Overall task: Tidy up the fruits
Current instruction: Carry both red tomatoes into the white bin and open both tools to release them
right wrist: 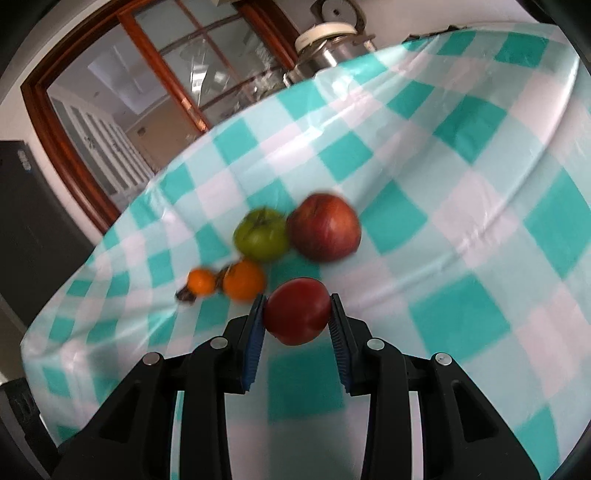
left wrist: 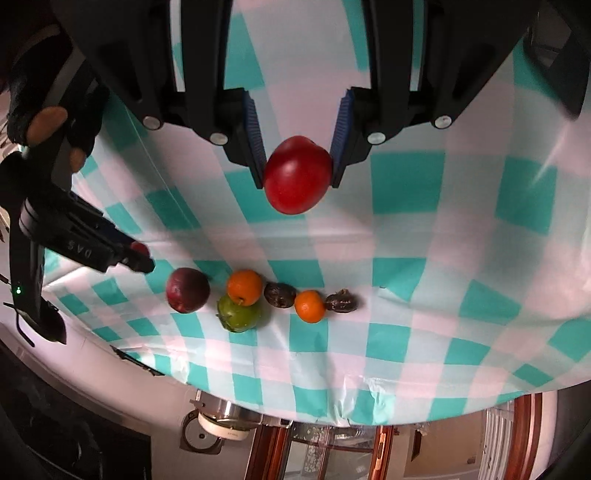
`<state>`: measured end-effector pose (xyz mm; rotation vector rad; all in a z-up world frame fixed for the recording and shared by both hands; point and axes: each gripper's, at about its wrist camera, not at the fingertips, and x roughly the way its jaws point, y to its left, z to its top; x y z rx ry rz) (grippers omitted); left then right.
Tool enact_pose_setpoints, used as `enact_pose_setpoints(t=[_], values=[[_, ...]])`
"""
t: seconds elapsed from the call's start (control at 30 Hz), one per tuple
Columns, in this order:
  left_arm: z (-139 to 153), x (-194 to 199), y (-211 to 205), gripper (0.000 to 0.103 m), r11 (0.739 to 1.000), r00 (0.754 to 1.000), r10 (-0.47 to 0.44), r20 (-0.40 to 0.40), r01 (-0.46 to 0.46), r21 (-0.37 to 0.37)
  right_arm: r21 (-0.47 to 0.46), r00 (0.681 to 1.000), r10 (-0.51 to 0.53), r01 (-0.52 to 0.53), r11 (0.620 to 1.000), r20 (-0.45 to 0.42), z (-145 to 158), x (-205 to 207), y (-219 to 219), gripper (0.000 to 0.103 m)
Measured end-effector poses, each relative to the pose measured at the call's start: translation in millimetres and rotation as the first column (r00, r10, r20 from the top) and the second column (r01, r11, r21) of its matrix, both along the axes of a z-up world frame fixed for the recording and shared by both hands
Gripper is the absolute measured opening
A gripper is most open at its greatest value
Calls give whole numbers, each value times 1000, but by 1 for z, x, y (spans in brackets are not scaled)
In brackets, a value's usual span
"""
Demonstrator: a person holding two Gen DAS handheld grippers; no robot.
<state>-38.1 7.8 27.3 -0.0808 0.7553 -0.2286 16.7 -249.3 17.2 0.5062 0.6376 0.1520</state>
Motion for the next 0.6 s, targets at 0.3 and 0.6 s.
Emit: enact_pose_setpoints(t=[0.3,0.6], values=[[8,-44,6,34,998,998,-26,50,29,-52,30,999,51,-50,998,-14,-2,-88,27,35],[11,-113,13,34,995,996,-53,66,58,-84,-76,990,143,-144,987,-17,6,-178,36,34]])
